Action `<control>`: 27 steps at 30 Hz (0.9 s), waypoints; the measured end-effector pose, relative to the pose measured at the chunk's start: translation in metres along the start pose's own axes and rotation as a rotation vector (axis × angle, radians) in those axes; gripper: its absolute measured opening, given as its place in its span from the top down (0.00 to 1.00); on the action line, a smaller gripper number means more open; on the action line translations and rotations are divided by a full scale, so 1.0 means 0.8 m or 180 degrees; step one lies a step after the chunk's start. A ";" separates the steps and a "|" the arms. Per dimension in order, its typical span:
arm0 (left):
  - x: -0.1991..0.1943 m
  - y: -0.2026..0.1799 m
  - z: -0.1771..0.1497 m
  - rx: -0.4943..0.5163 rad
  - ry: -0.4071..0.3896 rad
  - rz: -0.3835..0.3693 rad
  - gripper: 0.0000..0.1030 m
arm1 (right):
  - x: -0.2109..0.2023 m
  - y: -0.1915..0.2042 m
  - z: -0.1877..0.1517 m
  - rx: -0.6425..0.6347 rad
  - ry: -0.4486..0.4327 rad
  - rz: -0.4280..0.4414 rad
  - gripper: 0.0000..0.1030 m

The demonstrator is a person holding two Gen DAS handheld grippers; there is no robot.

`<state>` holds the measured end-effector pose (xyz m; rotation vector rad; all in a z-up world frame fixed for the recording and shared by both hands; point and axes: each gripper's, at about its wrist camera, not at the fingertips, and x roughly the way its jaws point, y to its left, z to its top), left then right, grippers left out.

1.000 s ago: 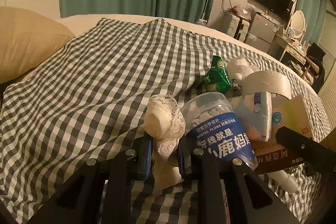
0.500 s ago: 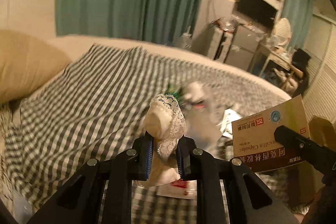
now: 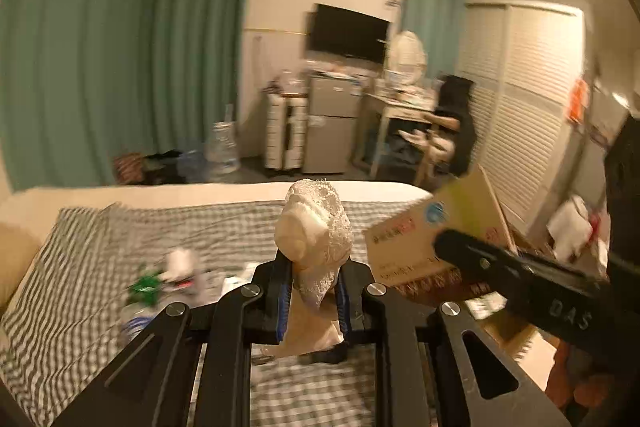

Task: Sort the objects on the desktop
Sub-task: 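Carry tissue and amoxicillin box to the cardboard box and release both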

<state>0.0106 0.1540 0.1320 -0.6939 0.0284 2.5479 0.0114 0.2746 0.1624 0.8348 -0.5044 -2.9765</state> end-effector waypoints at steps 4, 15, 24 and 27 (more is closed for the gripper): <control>0.021 -0.064 0.019 0.0079 0.0142 -0.0294 0.82 | -0.016 -0.045 0.032 -0.0180 0.0183 -0.0306 0.73; 0.120 -0.165 -0.027 0.0017 0.0783 -0.0651 0.82 | 0.026 -0.180 0.010 -0.0006 0.0765 -0.0739 0.72; 0.162 -0.199 -0.049 0.0154 0.1143 -0.0778 0.47 | 0.036 -0.239 -0.005 0.0065 0.0818 -0.1046 0.56; 0.154 -0.194 -0.044 0.0076 0.1000 -0.0613 0.05 | 0.024 -0.242 0.005 0.0092 0.0643 -0.1239 0.27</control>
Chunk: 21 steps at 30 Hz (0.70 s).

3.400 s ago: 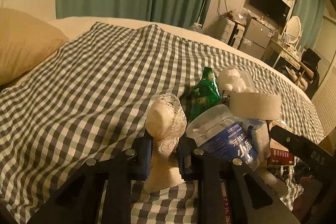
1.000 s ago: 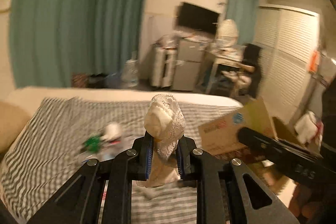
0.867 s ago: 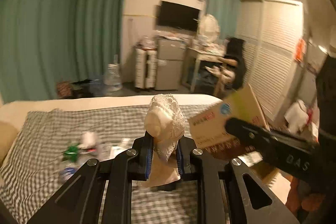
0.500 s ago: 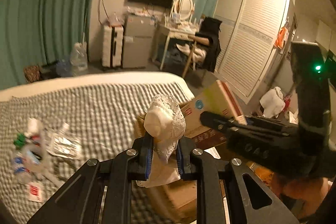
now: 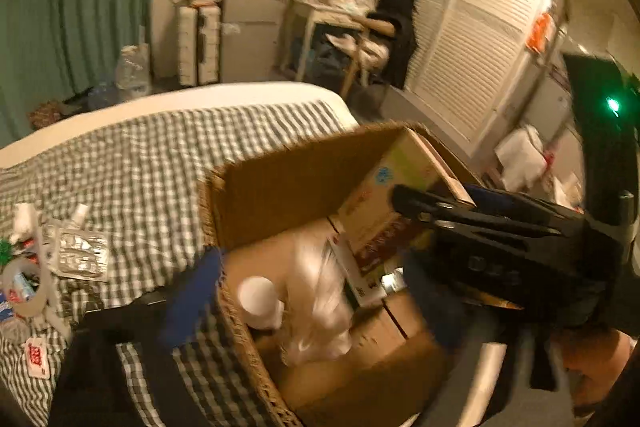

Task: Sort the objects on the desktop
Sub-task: 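Carry tissue and amoxicillin box to the cardboard box and release both, then move both tools back over the bed toward the floss jar and tape roll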

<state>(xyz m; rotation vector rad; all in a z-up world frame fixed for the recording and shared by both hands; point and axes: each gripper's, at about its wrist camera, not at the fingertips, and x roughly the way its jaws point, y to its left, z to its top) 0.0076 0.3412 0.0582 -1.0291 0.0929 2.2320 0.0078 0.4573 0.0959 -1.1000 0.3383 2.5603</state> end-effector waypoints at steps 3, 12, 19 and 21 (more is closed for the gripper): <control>-0.009 0.009 0.003 -0.0096 0.0003 -0.0037 0.04 | -0.014 -0.005 0.009 0.0069 -0.0103 -0.0098 0.27; -0.057 0.053 0.007 -0.0193 -0.0164 0.0277 0.04 | -0.068 0.049 0.020 -0.0101 -0.0333 0.0084 0.27; -0.122 0.133 0.012 -0.0300 -0.0385 0.0766 0.00 | -0.086 0.140 0.017 -0.0260 -0.0399 0.0444 0.27; -0.142 0.164 0.010 -0.0355 -0.0456 0.0939 0.00 | -0.089 0.170 0.015 -0.0334 -0.0414 0.0540 0.27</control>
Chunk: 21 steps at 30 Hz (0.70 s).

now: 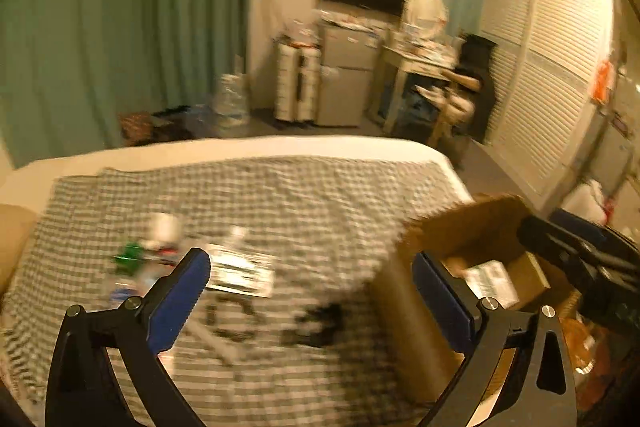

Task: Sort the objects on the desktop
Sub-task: 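Move both tools back over the bed toward the floss jar and tape roll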

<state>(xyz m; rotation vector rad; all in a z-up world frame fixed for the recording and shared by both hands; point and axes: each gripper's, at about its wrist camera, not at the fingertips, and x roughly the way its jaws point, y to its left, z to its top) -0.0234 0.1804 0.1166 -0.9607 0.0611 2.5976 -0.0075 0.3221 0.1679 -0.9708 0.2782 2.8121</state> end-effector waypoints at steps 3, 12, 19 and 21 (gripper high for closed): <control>-0.014 0.055 0.007 -0.0101 -0.0054 0.0154 0.00 | 0.005 0.047 -0.002 -0.0119 -0.0003 0.0147 0.27; -0.033 0.210 -0.023 -0.0448 -0.0081 0.0601 0.00 | 0.045 0.159 -0.030 -0.0383 0.0055 0.0543 0.27; -0.010 0.297 -0.072 -0.0707 0.0082 0.0801 0.00 | 0.100 0.196 -0.062 -0.0459 0.0268 0.0673 0.27; 0.003 0.314 -0.089 -0.0794 0.0142 0.0828 0.00 | 0.117 0.202 -0.070 -0.0427 0.0319 0.0721 0.27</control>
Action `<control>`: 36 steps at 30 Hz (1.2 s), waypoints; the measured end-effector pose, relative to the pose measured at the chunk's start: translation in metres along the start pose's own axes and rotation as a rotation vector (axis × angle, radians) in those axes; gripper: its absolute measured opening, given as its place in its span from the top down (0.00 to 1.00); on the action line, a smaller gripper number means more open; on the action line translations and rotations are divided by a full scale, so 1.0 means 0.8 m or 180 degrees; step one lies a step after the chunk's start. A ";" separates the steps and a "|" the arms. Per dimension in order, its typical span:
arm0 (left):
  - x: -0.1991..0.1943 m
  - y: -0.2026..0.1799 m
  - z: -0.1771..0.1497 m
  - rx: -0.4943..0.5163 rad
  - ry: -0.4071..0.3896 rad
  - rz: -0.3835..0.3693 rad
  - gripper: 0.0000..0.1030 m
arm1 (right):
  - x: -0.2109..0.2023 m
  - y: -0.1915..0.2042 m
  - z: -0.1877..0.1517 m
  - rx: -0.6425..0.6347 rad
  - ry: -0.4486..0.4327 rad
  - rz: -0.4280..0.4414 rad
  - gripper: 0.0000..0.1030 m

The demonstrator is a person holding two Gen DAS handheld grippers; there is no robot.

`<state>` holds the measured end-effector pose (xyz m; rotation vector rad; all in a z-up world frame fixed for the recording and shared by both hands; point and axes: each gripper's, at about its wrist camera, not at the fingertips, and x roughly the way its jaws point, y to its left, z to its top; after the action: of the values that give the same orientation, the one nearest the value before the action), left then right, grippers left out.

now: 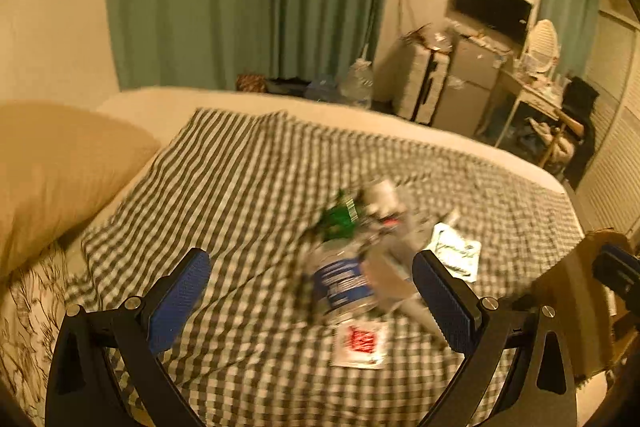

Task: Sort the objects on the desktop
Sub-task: 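Move both tools back over the bed toward the floss jar and tape roll, then grasp the blue-labelled floss jar with the left tool while the right tool grasps the tape roll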

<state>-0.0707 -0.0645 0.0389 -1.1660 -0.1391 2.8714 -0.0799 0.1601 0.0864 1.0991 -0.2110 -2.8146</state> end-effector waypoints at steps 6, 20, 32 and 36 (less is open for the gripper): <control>0.051 0.016 -0.033 -0.0166 0.0166 -0.0040 0.00 | 0.061 0.003 -0.013 0.0142 0.0107 0.0124 0.27; 0.153 -0.022 -0.071 0.0042 0.0021 -0.0096 0.00 | 0.154 0.009 -0.046 0.0064 -0.0028 -0.0082 0.27; 0.187 -0.015 -0.076 0.0035 0.0259 -0.0194 0.34 | 0.237 0.010 -0.035 0.0575 0.0326 0.0522 0.14; 0.176 0.005 -0.073 -0.0050 0.0187 0.0124 0.34 | 0.259 0.011 -0.033 0.0636 0.0426 0.0493 0.14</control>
<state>-0.1307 -0.0543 -0.1007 -1.2685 -0.1390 2.8709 -0.2129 0.1166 -0.0693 1.2467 -0.5493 -2.6162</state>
